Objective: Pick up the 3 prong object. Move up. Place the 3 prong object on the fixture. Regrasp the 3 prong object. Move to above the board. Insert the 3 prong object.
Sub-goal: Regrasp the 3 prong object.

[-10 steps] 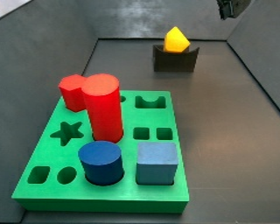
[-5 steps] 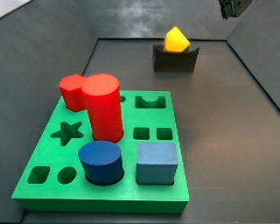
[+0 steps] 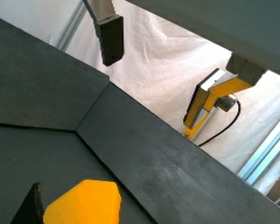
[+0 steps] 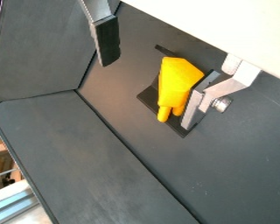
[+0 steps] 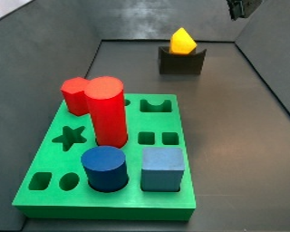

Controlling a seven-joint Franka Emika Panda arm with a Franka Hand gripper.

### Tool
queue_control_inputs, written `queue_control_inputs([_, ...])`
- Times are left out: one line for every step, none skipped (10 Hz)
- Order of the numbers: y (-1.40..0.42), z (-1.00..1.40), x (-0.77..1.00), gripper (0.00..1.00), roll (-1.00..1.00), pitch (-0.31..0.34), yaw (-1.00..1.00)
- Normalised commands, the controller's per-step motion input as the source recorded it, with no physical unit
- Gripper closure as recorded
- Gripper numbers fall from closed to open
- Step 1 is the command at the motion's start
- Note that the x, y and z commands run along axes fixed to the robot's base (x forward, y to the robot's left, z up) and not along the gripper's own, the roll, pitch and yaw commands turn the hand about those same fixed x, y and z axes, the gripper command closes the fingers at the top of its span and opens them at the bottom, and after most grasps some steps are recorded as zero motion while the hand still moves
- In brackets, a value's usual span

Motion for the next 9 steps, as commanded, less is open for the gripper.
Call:
queue_control_inputs([-0.05,-0.04,0.41,0.0,0.13,0.069,0.09])
queue_control_inputs([-0.05,-0.04,0.41,0.0,0.13,0.07,0.1])
queue_control_inputs([-0.05,-0.04,0.41,0.0,0.13,0.072,0.1])
queue_control_inputs([-0.05,-0.04,0.41,0.0,0.13,0.072,0.1])
queue_control_inputs([-0.04,-0.04,0.41,0.0,0.13,0.073,0.1])
queue_control_inputs([-0.04,-0.04,0.41,0.0,0.13,0.073,0.1])
queue_control_inputs([-0.04,-0.04,0.41,0.0,0.13,0.074,0.1])
queue_control_inputs([-0.04,-0.04,0.41,0.0,0.13,0.074,0.1])
queue_control_inputs([-0.04,-0.04,0.41,0.0,0.13,0.074,0.1])
